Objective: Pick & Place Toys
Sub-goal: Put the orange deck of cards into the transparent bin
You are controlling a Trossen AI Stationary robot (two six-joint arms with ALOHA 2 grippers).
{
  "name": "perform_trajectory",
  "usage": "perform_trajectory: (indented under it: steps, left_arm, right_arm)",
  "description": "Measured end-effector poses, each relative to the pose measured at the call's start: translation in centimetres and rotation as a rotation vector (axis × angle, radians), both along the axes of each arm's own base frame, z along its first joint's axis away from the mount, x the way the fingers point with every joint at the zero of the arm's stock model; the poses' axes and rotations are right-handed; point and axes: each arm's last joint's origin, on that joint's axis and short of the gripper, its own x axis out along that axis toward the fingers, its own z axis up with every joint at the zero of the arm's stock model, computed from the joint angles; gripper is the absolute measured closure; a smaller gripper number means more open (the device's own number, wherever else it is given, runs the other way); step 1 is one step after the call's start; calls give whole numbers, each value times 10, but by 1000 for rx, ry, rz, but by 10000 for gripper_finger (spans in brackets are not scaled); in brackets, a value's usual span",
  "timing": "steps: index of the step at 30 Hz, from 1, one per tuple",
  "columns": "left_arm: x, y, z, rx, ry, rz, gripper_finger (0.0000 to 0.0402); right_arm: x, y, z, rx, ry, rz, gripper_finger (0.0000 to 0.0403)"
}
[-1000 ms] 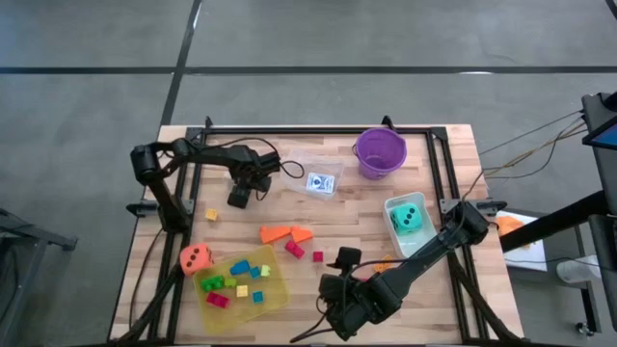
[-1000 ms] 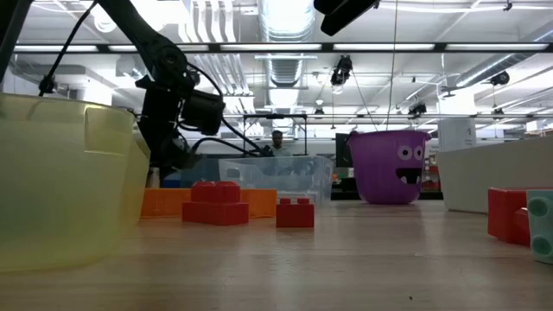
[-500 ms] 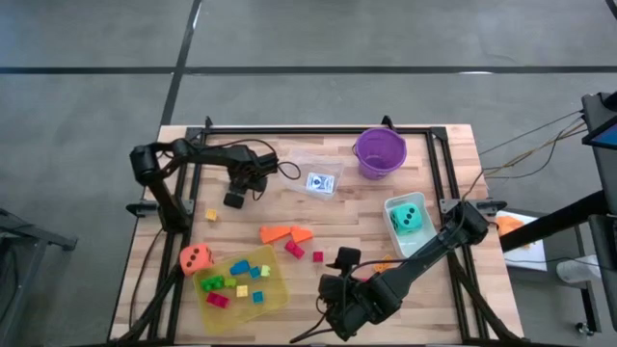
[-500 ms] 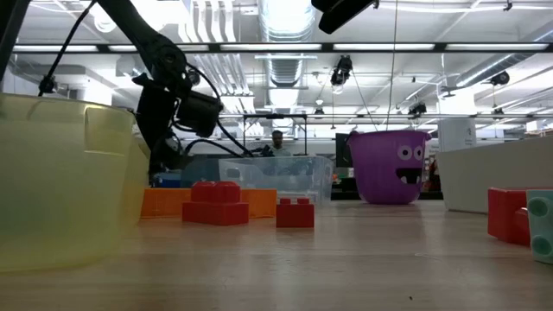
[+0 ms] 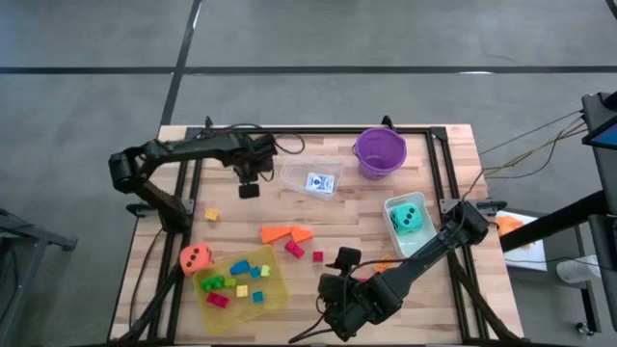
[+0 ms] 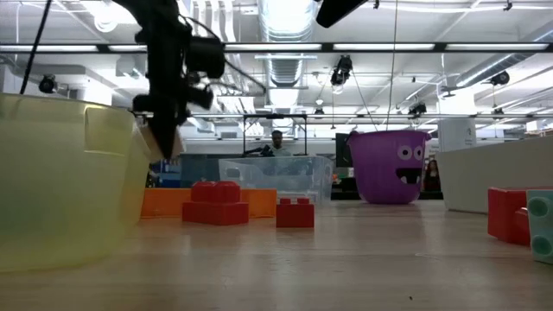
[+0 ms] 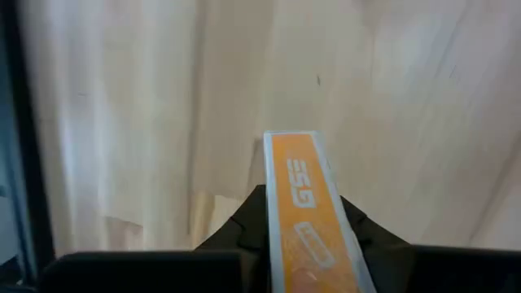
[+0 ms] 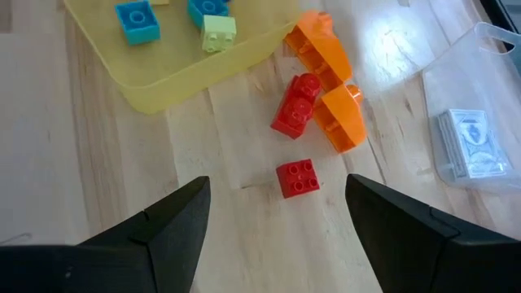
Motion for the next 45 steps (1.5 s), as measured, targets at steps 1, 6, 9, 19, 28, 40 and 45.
perform_trajectory:
  steps: [1, 6, 9, 19, 28, 40, 45]
  left_arm:
    - [0, 0, 7, 11, -30, 19, 352]
    - [-4, -9, 39, 49, -171, 83, 352]
    - [-3, -20, 56, 36, -302, 88, 352]
    - [11, -47, 86, 20, -624, 87, 352]
    - [17, -47, 90, 16, -699, 125, 352]
    - [39, -41, 93, 22, -1016, 168, 352]
    - [61, -35, 71, 13, -954, 170, 352]
  right_arm:
    - [0, 0, 1, 4, -3, -4, 119]
    - [-1, -2, 5, -6, -53, -59, 119]
    - [-4, -5, 10, -8, -77, -107, 119]
    - [-26, -21, 14, -71, -64, -328, 119]
    - [-33, -26, 13, -87, -50, -407, 119]
    - [-47, -34, 18, -71, -52, -535, 119]
    - [-50, -37, 16, -73, -48, -543, 119]
